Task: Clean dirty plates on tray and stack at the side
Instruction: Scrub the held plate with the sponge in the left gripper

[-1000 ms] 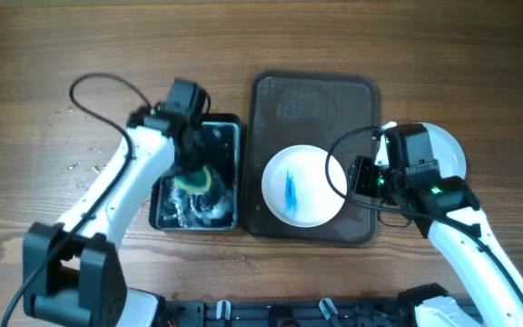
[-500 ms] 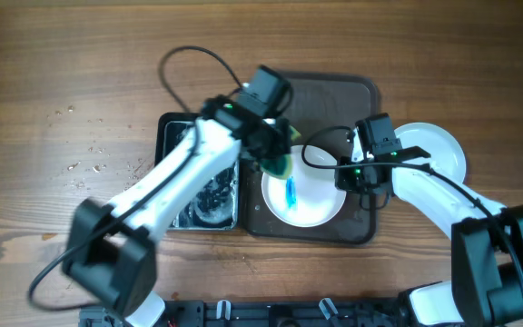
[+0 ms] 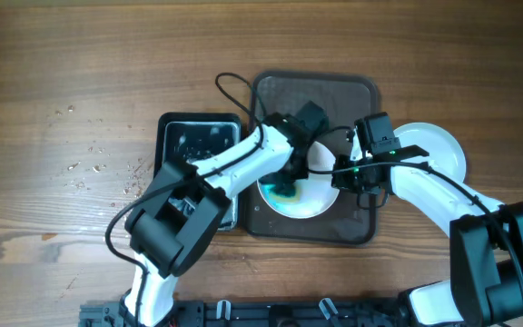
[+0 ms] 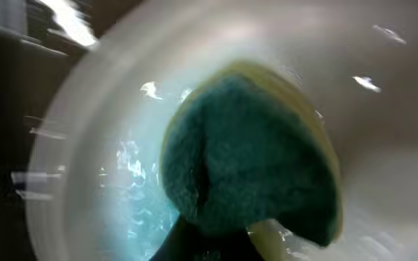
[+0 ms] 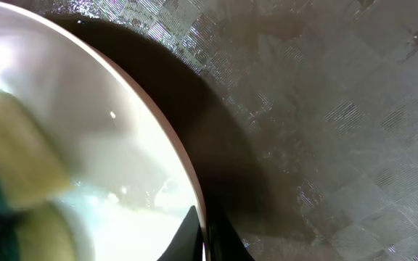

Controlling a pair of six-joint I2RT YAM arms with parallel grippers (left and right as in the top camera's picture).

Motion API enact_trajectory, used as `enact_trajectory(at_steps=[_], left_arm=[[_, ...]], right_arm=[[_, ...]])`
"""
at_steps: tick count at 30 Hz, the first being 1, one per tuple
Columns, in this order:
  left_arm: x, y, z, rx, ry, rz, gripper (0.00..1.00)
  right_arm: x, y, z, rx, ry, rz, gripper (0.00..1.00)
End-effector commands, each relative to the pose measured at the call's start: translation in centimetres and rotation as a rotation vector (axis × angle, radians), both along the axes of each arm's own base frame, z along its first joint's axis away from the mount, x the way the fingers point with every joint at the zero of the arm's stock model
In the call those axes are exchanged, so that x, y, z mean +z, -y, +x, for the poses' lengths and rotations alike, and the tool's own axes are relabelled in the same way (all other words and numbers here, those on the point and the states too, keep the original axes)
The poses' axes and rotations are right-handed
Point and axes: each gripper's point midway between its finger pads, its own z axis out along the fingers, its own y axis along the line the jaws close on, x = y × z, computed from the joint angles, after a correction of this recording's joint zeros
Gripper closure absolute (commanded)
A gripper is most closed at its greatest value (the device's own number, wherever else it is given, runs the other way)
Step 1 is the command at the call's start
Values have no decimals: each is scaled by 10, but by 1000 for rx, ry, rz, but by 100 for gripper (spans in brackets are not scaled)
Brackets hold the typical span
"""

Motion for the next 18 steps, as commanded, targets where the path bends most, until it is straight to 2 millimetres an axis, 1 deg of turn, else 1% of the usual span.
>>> enact_trajectory(at_steps=[1, 3, 4, 5, 6, 7, 8, 9, 10, 11, 13, 15, 18], left_arm=[[1, -106, 47, 49, 275, 535, 96], [2, -111, 51, 49, 276, 544, 96], [-2, -108, 52, 60, 261, 511, 96], [-8, -99, 50, 64, 233, 448, 96], [-18, -81, 46, 43, 181, 344, 96], [-26, -58, 40, 5, 122, 221, 96], [-31, -31, 33, -41, 63, 80, 96], [-33, 3, 22, -97, -11, -101, 96], [-29, 28, 13, -136, -62, -234, 96], [-21, 58, 1, -182, -118, -394, 96], [-6, 93, -12, -244, -162, -563, 96], [-1, 106, -19, -278, -166, -605, 96], [-2, 112, -29, -311, -174, -604, 96]], right_arm=[[-18, 16, -10, -41, -57, -88, 96], [-17, 16, -10, -42, -56, -88, 96], [-17, 16, -10, -42, -56, -88, 96], [-18, 16, -10, -42, -56, -88, 96], [-18, 16, -10, -42, -56, -88, 96], [-18, 16, -10, -42, -56, -88, 96], [-18, 16, -10, -41, -57, -88, 96], [-18, 16, -10, -42, -58, -88, 96], [-18, 16, -10, -41, -58, -88, 96], [-18, 16, -11, -41, -58, -88, 96], [-18, 16, -11, -41, -60, -89, 96], [-18, 16, -11, -41, -60, -89, 96], [-18, 16, -11, -41, -62, -89, 96]])
